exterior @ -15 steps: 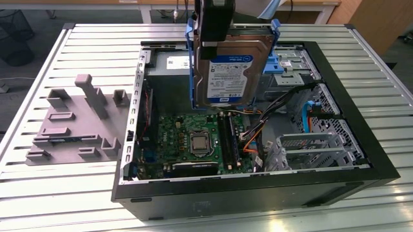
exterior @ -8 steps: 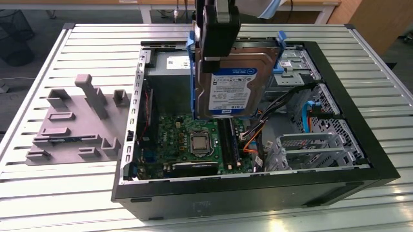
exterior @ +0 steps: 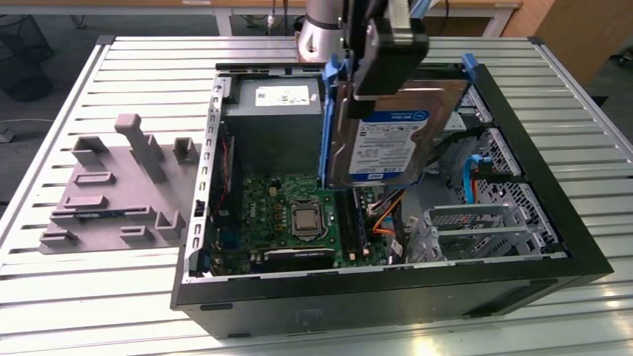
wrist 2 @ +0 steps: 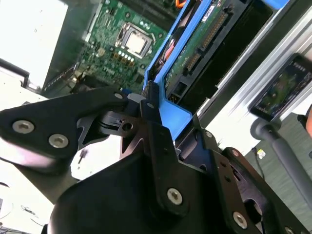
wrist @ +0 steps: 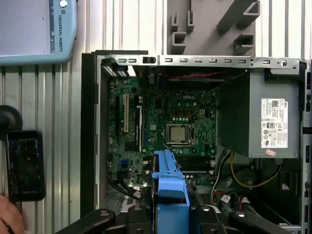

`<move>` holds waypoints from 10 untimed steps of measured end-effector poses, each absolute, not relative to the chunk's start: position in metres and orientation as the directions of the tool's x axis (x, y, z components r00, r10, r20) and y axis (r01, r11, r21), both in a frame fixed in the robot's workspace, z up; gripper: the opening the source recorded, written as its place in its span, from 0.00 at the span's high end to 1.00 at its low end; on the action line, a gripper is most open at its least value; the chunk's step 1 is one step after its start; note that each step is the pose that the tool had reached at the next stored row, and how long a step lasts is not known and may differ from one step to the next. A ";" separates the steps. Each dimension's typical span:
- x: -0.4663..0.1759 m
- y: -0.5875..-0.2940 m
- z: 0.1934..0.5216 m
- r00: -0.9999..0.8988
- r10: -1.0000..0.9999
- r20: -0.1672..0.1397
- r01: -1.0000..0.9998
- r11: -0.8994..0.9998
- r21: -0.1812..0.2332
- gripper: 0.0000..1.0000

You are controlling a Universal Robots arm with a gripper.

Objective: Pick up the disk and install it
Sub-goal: 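Insert the disk into the insertion slot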

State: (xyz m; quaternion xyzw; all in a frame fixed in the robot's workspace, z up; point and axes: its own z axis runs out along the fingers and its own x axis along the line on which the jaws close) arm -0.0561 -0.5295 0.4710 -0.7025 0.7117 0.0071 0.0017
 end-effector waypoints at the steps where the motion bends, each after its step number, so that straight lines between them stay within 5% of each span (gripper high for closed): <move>1: -0.052 -0.530 0.471 -0.013 -1.000 -0.013 -1.000 0.013 0.008 0.64; 10: -0.023 -0.536 0.469 -0.013 -1.000 -0.012 -1.000 0.013 0.008 0.64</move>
